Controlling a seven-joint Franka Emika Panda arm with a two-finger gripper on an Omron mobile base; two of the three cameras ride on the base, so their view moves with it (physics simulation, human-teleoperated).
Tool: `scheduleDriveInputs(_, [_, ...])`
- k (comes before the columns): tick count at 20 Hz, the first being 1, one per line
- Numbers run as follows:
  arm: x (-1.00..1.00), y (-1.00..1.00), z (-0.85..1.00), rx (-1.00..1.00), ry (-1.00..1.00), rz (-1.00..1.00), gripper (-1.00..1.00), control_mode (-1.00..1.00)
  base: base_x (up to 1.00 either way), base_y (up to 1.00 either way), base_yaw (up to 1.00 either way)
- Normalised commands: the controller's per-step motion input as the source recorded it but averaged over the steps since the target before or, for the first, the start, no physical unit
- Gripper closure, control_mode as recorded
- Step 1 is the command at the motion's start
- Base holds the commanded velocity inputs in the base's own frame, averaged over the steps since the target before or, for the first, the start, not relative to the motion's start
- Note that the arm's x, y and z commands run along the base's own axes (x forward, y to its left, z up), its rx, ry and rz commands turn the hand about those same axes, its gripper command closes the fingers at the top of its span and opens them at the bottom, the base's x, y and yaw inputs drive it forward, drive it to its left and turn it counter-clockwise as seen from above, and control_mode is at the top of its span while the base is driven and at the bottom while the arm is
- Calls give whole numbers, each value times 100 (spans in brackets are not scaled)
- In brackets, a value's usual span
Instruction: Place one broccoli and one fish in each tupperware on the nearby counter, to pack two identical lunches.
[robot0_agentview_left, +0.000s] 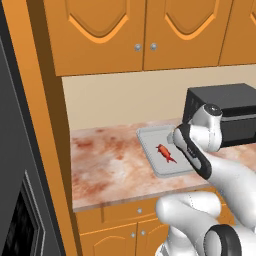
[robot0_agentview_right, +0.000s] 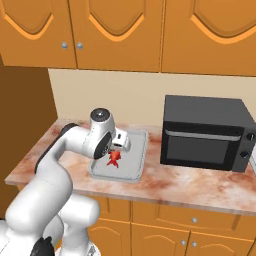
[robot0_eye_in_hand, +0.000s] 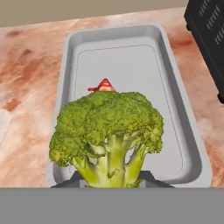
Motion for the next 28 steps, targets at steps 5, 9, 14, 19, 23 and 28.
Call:
scheduleDriveInputs(5, [35, 0, -41, 0, 0, 0, 100, -100, 0, 0, 0])
scheduleDriveInputs(9, [26, -9, -34, 0, 1, 0, 100, -100, 0, 0, 0])
scheduleDriveInputs(14, [25, -15, -23, 0, 4, 0, 100, -100, 0, 0, 0])
scheduleDriveInputs(19, [53, 0, -10, 0, 6, 1, 100, -100, 0, 0, 0])
scheduleDriveInputs(23, [46, 0, -18, 0, 3, 4, 100, -100, 0, 0, 0])
scheduleDriveInputs(28, [26, 0, -27, 0, 0, 4, 100, -100, 0, 0, 0])
